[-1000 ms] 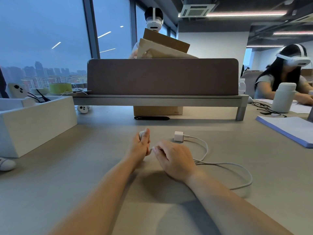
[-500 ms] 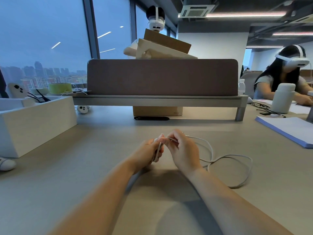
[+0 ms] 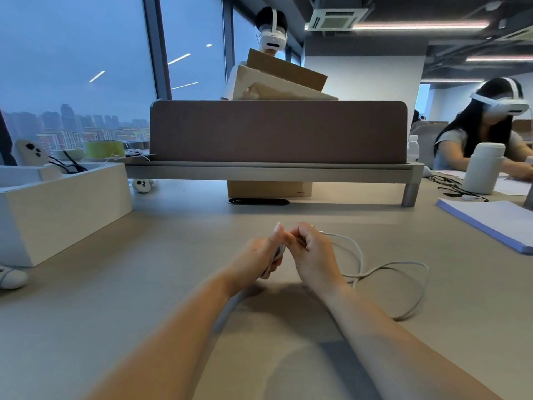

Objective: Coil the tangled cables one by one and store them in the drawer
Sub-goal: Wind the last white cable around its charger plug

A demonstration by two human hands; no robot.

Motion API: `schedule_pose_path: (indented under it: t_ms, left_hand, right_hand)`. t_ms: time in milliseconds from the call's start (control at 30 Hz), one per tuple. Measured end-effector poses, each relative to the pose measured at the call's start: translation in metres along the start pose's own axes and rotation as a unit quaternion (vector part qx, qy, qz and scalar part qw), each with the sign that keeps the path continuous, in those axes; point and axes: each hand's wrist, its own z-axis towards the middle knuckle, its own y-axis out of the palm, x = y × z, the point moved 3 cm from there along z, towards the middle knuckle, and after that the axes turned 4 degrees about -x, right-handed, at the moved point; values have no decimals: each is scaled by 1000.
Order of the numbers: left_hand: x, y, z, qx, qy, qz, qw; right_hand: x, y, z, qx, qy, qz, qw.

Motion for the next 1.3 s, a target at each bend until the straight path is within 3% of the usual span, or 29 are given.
schedule_pose_path:
  t_ms: [167, 433, 600, 900, 1300]
  left_hand:
    - [1, 2, -1, -24, 72, 120, 990]
    - [1, 7, -1, 2, 58, -28, 998]
    - [2, -5, 2, 115, 56, -58, 990]
    - [-3, -16, 4, 234, 76, -118, 962]
    - [-7, -20, 6, 292, 42, -164, 941]
  right_hand:
    - [1, -6, 1, -5, 28, 55, 998]
    - [-2, -8, 3, 4, 10, 65, 998]
    - [-4, 1, 1, -27, 8, 45, 999]
    - [-8, 18, -7, -154, 34, -108, 982]
    - [-9, 24, -13, -249, 39, -254, 934]
